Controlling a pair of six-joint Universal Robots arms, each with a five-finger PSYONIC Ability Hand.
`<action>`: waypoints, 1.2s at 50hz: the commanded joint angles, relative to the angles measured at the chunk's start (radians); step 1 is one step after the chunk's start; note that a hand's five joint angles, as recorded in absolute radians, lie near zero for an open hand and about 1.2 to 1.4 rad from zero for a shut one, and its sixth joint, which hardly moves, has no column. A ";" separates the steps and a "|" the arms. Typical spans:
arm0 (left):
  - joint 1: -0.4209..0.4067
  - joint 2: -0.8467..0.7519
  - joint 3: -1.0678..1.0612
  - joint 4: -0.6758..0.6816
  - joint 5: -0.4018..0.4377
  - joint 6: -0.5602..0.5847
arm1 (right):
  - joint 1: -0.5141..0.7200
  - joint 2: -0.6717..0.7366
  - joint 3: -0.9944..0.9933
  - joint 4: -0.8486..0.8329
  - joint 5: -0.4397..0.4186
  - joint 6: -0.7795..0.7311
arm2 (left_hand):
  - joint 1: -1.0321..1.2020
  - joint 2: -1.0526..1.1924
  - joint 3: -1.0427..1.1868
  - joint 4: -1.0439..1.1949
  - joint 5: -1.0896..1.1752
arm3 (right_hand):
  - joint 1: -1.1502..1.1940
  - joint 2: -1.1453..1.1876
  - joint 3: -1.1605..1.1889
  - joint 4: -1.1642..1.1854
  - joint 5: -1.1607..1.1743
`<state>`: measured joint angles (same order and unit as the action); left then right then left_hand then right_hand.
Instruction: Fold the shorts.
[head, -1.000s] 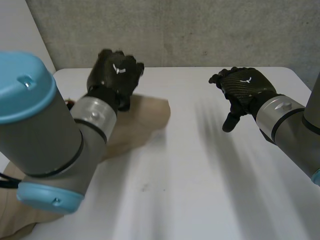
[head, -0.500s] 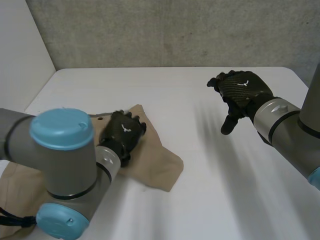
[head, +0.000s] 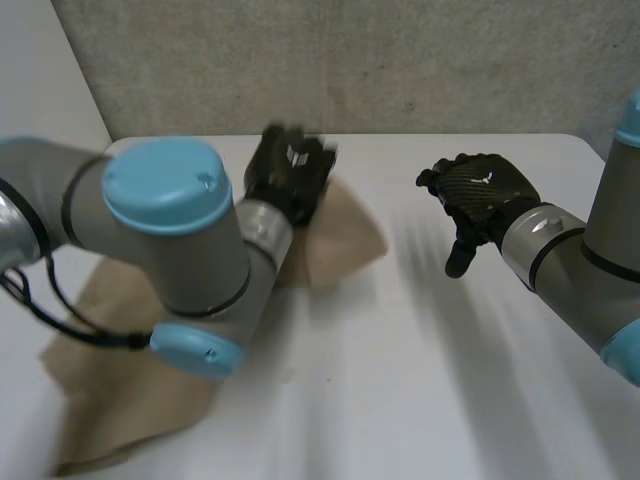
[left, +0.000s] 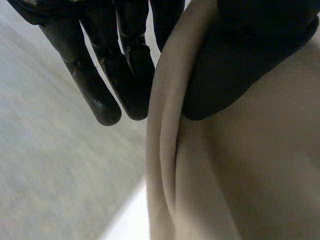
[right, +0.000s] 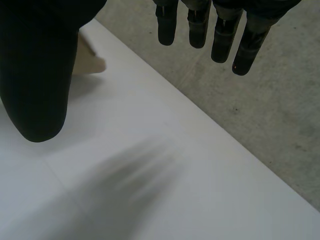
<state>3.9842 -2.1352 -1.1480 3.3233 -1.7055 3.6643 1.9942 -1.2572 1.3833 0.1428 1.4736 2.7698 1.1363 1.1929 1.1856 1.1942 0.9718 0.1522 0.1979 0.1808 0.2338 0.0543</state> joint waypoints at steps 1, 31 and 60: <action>-0.096 0.061 0.183 0.067 0.000 -0.173 | -0.058 -0.014 -0.033 0.004 0.046 0.002 | 0.260 0.203 0.211 0.202 0.250 | 0.022 -0.023 -0.006 -0.059 -0.054; 0.344 -0.173 -0.038 0.127 0.053 -0.426 | -0.167 -0.090 -0.055 0.012 0.071 0.076 | -0.486 -0.543 -0.536 -0.544 -0.496 | 0.022 -0.023 -0.006 -0.059 -0.054; 0.161 0.248 -0.331 -0.053 0.219 -0.392 | -0.123 -0.076 -0.035 0.020 -0.013 0.001 | -0.896 -0.953 -0.946 -0.954 -0.906 | 0.022 -0.023 -0.006 -0.059 -0.054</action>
<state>4.2898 -1.9540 -1.3723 3.3009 -1.5611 3.2697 1.8730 -1.3339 1.3484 0.1606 1.4640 2.7898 0.2358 0.2339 0.2432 0.2350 0.0535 0.1522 0.1979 0.1808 0.2338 0.0543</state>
